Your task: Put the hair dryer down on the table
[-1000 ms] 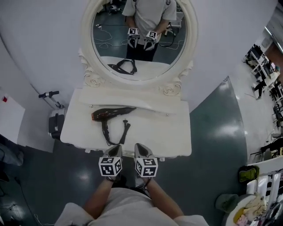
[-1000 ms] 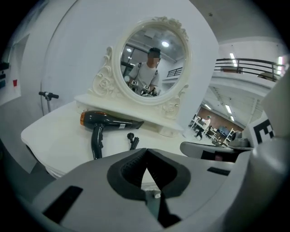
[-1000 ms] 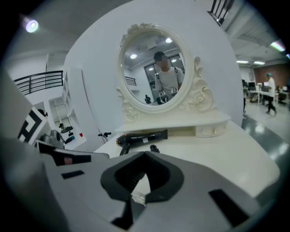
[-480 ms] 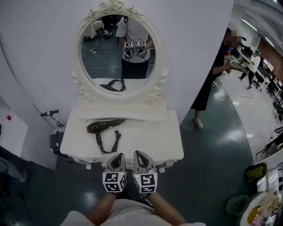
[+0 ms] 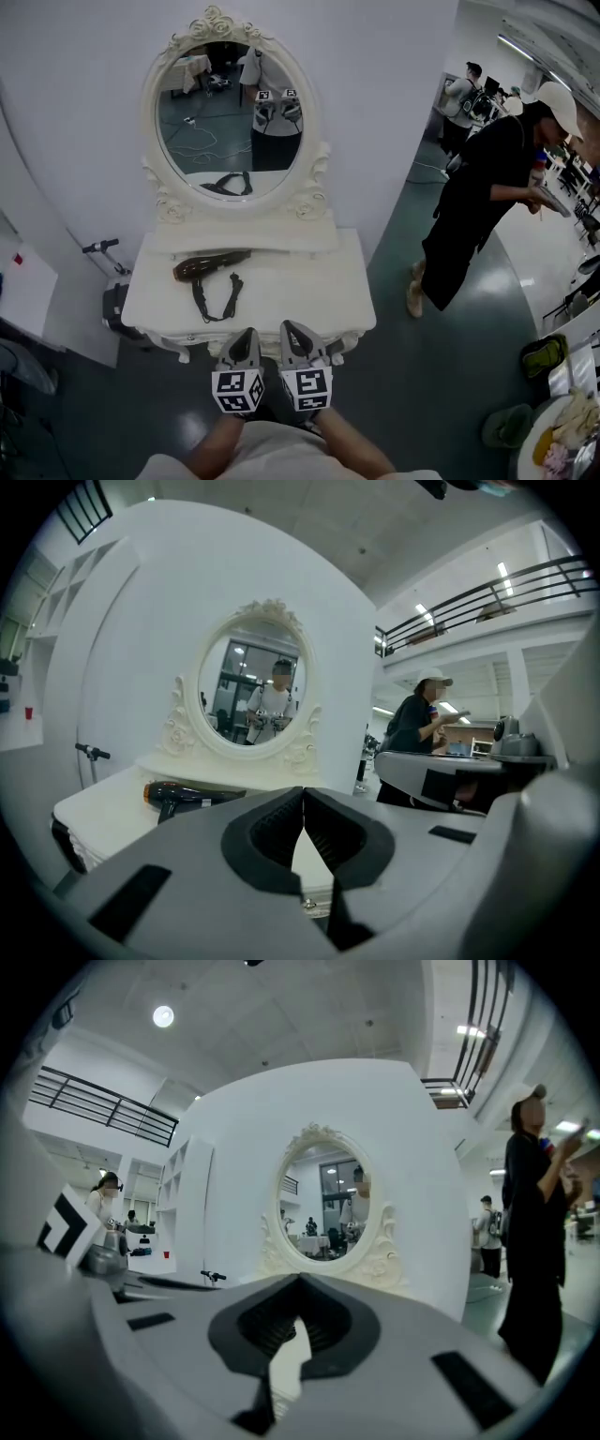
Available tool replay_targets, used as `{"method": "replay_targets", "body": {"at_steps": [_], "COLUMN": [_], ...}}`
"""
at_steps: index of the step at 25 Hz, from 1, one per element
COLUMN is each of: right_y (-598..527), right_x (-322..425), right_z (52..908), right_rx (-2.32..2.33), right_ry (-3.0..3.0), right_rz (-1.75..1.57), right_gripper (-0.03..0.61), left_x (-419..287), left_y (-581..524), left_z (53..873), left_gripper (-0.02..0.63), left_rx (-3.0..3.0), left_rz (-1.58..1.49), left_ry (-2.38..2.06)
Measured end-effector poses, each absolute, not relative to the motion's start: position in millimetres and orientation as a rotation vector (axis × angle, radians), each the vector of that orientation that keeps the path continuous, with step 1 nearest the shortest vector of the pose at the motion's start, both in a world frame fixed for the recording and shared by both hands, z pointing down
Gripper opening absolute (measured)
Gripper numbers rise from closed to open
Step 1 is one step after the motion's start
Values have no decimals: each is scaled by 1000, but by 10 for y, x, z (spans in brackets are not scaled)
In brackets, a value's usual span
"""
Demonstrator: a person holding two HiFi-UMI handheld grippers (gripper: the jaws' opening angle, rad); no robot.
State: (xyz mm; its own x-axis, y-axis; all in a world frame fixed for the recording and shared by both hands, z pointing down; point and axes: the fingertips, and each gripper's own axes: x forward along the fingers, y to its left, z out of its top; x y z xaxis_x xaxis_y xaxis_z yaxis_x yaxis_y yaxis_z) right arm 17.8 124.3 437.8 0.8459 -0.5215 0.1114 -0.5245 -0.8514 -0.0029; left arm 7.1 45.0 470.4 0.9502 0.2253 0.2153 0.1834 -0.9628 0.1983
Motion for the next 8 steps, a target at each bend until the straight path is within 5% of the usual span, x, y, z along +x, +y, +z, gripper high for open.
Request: {"method": "replay_targets", "body": {"at_steps": [8], "right_y": [1494], "right_x": [137], "right_z": [4303], "right_rx": [3008], "right_ry": [-789], "right_rz": [149], "right_gripper": [15], "left_x": [36], "left_y": [719], "left_z": [4555], "left_gripper": [8], "left_rx": [2961], "left_rz": [316], "left_ry": [380]}}
